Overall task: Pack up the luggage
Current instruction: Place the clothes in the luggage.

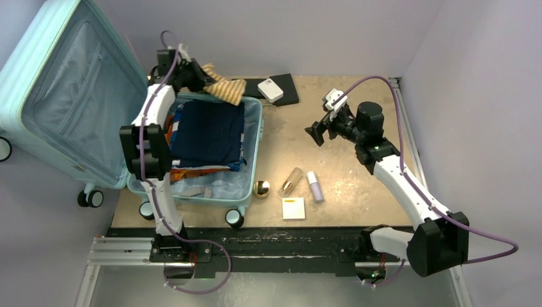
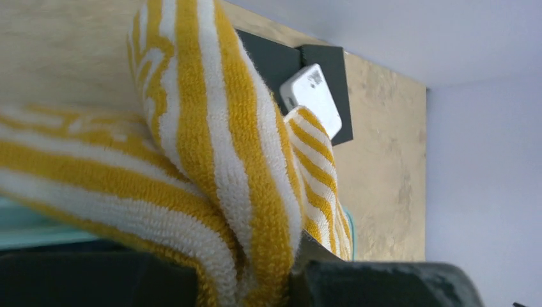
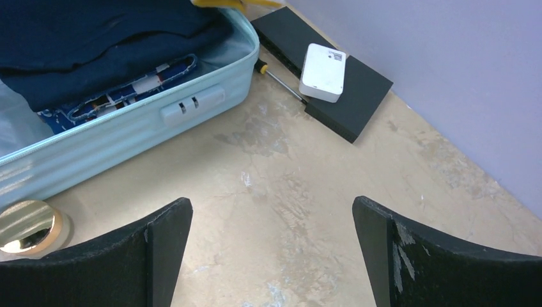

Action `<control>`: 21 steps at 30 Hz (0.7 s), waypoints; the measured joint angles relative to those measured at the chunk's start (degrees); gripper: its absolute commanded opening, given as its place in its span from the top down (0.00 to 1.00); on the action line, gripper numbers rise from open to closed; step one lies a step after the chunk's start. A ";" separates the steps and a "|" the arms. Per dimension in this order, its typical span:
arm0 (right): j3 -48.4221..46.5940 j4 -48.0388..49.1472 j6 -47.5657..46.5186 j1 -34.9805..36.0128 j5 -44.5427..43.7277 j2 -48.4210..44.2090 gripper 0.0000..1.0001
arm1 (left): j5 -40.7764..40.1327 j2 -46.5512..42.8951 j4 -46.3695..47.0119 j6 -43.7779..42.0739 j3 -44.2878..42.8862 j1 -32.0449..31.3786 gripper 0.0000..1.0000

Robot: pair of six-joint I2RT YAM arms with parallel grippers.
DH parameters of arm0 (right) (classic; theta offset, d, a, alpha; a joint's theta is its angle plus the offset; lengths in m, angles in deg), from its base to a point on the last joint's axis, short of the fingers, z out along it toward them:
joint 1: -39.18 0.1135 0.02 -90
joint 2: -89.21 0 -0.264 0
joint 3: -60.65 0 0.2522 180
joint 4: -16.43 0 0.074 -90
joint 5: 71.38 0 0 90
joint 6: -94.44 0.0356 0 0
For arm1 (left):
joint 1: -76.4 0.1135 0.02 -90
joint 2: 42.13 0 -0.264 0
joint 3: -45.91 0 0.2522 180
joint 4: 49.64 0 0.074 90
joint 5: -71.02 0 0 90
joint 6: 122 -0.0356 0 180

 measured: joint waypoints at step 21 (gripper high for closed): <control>2.89 2.27 -0.13 0.00 -1.81 -0.26 0.01 | 8.07 -23.23 3.63 4.79 30.14 6.78 1.00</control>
